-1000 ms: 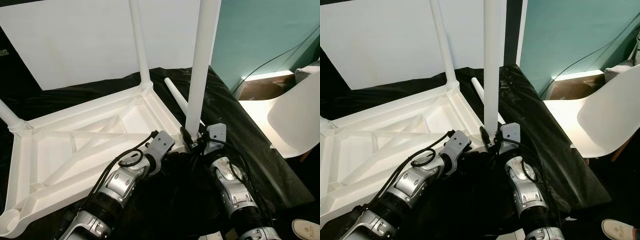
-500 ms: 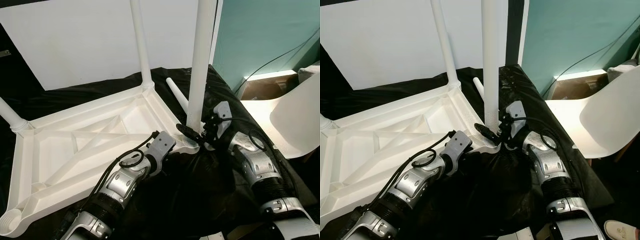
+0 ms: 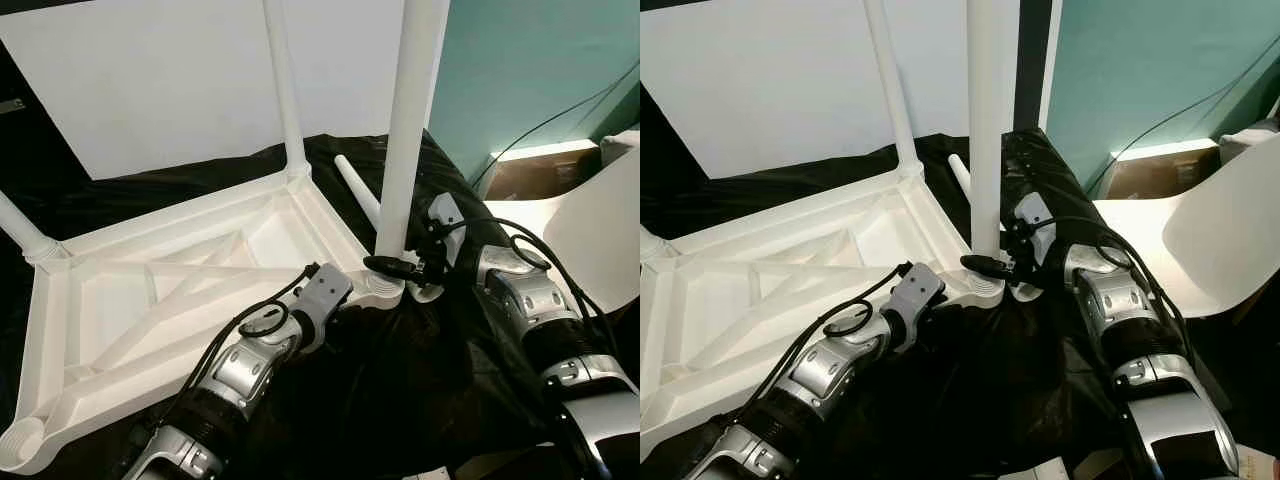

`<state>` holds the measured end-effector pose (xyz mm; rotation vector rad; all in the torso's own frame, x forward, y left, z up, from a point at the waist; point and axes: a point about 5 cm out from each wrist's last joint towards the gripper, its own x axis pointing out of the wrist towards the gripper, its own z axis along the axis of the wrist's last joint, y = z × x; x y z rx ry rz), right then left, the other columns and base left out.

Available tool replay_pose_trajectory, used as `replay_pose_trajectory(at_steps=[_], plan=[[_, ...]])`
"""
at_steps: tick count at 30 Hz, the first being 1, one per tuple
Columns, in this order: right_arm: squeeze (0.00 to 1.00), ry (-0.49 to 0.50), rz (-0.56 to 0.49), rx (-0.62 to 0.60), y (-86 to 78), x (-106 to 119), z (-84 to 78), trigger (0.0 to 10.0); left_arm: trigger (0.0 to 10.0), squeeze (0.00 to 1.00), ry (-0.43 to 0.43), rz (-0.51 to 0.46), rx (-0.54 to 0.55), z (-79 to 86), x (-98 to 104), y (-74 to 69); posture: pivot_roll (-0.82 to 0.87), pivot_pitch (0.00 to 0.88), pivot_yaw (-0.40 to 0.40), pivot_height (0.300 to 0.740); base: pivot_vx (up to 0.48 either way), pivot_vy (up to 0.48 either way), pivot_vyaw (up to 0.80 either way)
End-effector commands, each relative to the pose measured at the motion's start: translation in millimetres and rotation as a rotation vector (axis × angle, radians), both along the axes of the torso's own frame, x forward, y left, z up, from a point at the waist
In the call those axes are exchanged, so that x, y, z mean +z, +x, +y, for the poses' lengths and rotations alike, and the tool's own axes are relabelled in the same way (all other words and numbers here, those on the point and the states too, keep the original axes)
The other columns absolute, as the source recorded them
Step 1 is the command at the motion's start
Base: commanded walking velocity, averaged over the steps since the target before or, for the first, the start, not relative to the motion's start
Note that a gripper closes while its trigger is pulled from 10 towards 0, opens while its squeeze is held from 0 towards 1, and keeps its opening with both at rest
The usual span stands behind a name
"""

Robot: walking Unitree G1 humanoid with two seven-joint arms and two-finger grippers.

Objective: Building children table

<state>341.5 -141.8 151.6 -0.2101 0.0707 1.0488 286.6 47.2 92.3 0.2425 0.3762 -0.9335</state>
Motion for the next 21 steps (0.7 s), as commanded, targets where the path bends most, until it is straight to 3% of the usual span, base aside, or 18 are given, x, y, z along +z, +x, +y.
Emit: replay_pose_trajectory(at_steps=[1,4,5,10,11,17,18,20,21], plan=[[0.0,0.012,0.075,-0.004,-9.3,-22.9,11.2,0.0,10.0,0.0,0.025,0.191,-0.112,1.3,-31.6,-20.0,0.02,0.0,0.022,0.74,0.0,0.0,0.0],[0.0,0.032,0.002,-0.1,-8.3,-24.2,16.2,0.0,10.0,0.0,0.026,0.19,-0.11,1.6,-31.4,-19.8,0.03,0.0,0.021,0.74,0.0,0.0,0.0],[0.0,0.176,-0.08,-0.41,-10.6,-27.6,25.8,0.0,10.0,0.0,0.027,0.191,-0.109,2.1,-31.7,-20.3,0.03,0.0,0.021,0.74,0.0,0.0,0.0],[0.0,0.26,-0.132,-0.593,-19.4,-30.2,29.7,0.0,10.0,0.0,0.029,0.193,-0.11,2.6,-32.2,-21.3,0.03,0.0,0.016,0.74,0.0,0.0,0.0],[0.0,0.282,-0.139,-0.702,-22.4,-33.9,27.1,0.0,10.0,0.0,0.032,0.193,-0.108,3.5,-32.7,-22.2,0.04,0.0,0.016,0.74,0.0,0.0,0.0],[0.0,0.289,-0.123,-0.777,-25.1,-39.4,23.8,0.0,10.0,0.0,0.032,0.198,-0.11,3.4,-33.5,-23.7,0.03,0.0,0.022,0.74,0.0,0.0,0.0],[0.0,0.272,-0.116,-0.752,-23.9,-39.9,24.7,10.0,10.0,0.0,0.032,0.199,-0.113,3.0,-33.7,-24.1,0.02,0.0,0.025,0.74,0.0,0.0,0.0],[0.0,0.269,-0.111,-0.708,-23.6,-39.1,27.5,10.0,10.0,0.0,0.032,0.199,-0.117,2.1,-33.6,-23.9,0.02,0.0,0.025,0.74,0.0,0.0,0.0],[0.77,0.269,-0.107,-0.675,-23.7,-38.4,29.5,10.0,10.0,0.0,0.032,0.198,-0.12,1.3,-33.3,-23.5,0.01,0.0,0.024,0.74,0.0,0.0,0.0]])
